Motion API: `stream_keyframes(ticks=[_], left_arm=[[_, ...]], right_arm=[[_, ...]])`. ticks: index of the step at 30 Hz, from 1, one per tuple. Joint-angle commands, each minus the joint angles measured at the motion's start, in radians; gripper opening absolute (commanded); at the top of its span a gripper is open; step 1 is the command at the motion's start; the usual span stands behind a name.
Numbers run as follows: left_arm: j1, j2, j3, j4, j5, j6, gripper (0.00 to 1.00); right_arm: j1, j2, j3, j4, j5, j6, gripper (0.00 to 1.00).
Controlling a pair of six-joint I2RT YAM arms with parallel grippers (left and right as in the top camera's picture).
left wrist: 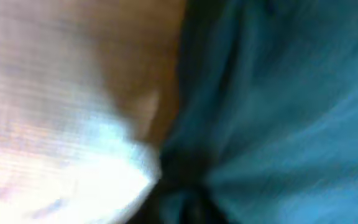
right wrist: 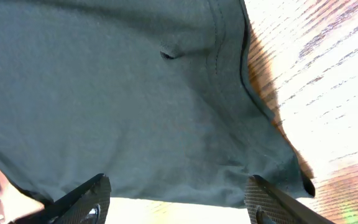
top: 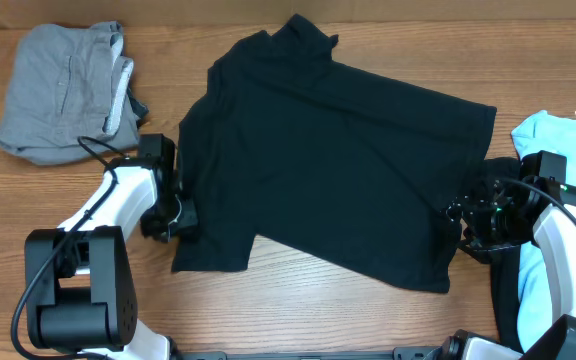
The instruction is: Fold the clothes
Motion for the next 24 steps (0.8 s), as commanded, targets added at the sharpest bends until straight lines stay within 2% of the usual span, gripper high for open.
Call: stream_keyframes(ticks=[1,5,8,11,14,17,19,20,21,22,24], left_arm=[[0.023,0.007,0.008,-0.075,-0.101,-0.045,0.04],[0.118,0.007,0.008,-0.189,-0.217,-0.140,0.04],[0.222,0.007,0.008,-0.215,-0.208,-0.121,0.04],[0.310,0.007,0.008,-0.210,-0.120,-0.068,0.04],[0.347,0.007,0.008,-0.190,0.001,0.005,0.13],[0.338,0.007,0.008,-0.181,0.037,0.039,0.30],[0.324,0.007,0.008,-0.181,0.037,0.048,0.46],[0.318,0.007,0.008,-0.181,0.037,0.048,0.57],[0.312,0.007,0.008,-0.181,0.038,0.048,0.61],[0.308,0.007,0.008,-0.180,0.037,0.048,0.64],[0.299,0.007,0.008,-0.179,0.045,0.048,0.67]], right_arm=[[-0.001,-0.017,0.021,0.000,0.010,-0.005,0.72],[-0.001,-0.017,0.021,-0.005,0.066,0.001,0.69],[-0.001,-0.017,0.010,-0.009,0.070,0.002,0.68],[-0.001,-0.016,-0.023,-0.007,0.070,0.030,0.68],[0.000,-0.009,-0.057,0.003,0.069,0.063,0.67],[0.000,-0.003,-0.095,0.039,0.059,0.074,0.67],[0.001,-0.003,-0.114,0.095,0.050,0.073,0.63],[0.001,-0.003,-0.121,0.129,0.047,0.073,0.60],[0.001,-0.003,-0.129,0.176,0.047,0.073,0.55],[0.001,-0.003,-0.137,0.225,0.047,0.073,0.41],[0.000,-0.003,-0.151,0.317,0.028,0.073,0.24]])
